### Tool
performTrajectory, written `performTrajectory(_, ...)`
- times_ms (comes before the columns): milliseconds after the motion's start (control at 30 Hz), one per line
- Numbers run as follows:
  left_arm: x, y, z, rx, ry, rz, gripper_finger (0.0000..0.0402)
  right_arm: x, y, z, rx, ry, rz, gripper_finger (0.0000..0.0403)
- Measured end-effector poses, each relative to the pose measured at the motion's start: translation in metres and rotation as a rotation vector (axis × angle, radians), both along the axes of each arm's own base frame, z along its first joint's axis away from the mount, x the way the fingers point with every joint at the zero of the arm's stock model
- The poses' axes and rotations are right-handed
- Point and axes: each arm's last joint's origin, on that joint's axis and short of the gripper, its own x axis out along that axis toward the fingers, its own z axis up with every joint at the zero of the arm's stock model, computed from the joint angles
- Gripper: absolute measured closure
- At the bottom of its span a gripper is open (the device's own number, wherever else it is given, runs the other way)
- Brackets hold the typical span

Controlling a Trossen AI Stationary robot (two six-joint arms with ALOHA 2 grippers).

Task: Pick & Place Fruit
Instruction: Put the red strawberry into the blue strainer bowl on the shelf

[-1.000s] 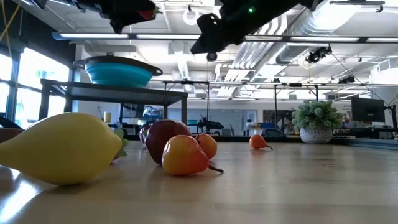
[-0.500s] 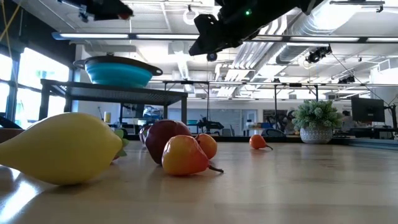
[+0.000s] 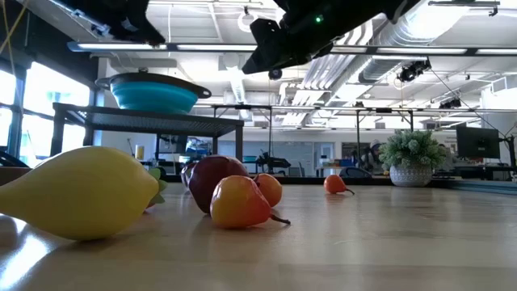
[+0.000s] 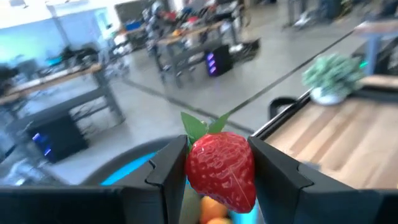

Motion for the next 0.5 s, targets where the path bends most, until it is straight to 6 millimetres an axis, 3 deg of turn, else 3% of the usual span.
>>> performTrajectory(167,-0.003,0.018,-0.009,-0.093,0.005,0.015,0.0251,0.000,0.000,0.000,0.000,0.000,0.001,0.0192)
performTrajectory(500,-0.013,0.049,-0.008,-0.143,-0.041,0.023,0.0251,0.000,-0.002,0.000,0.000,0.000,-0.004,0.0192)
